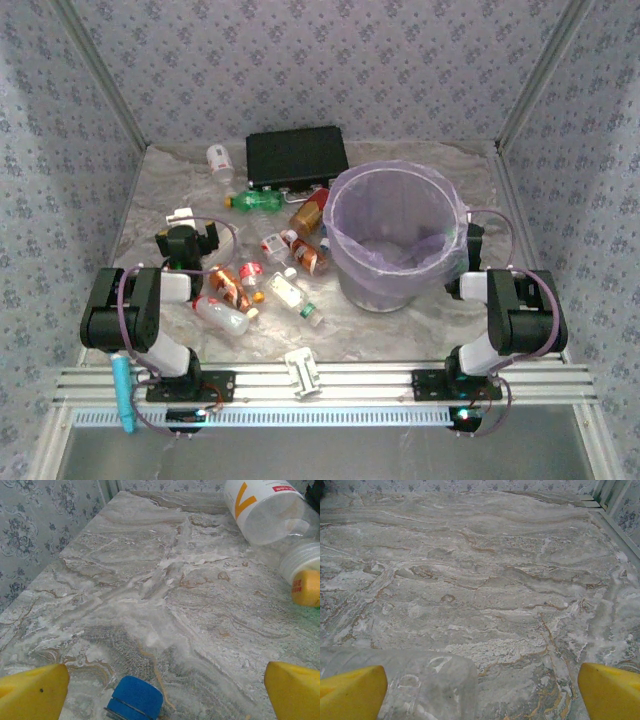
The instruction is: Put the plastic bottles in the bin
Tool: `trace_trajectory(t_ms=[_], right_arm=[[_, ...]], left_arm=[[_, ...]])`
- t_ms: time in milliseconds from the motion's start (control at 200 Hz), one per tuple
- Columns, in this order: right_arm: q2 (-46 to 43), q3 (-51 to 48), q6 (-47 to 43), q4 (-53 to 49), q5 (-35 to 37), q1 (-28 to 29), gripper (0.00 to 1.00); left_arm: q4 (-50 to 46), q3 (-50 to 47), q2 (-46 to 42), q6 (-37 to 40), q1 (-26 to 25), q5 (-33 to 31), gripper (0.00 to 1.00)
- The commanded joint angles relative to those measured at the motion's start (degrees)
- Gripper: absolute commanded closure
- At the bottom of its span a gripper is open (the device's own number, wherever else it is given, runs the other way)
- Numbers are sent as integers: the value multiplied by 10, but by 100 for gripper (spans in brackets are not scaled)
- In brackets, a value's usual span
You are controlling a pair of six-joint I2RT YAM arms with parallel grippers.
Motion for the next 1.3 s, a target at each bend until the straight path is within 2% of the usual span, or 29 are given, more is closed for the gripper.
trace_trajectory(t_ms=[0,365,470,505,540,650,735,835,905,1074,1294], right_arm=[[5,-2,-4,1,-6,1,0],[0,-5,1,2,-2,-1,0],[-27,16,20,-57,4,-14,0],[-31,22,19,-68,6,-13,0],[-39,32,22,-95,9,-13,0],[-82,85,50,-235,15,-21,0],[-114,118,72,-326,17,-25,0],[-144,160,111,-451,12,-46,0],[-160,192,140,-534,2,-71,0],[-227,227,195,-674,-63,-147,0],[-302,273,184,-790,-112,-203,0]], left_arm=[[17,-6,-6,-7,0,-7,0],[24,-9,-8,-4,0,-7,0],[-14,7,-25,15,-8,11,0],[-50,28,-38,20,-22,-30,0],[-139,63,-57,15,-31,-56,0],[-286,151,-105,-7,-29,-61,0],[-390,234,-105,-35,-20,-21,0],[-542,372,-38,-83,-7,41,0],[-606,450,22,-110,-6,84,0],[-653,591,154,-156,-3,166,1],[-667,721,291,-201,0,236,2]])
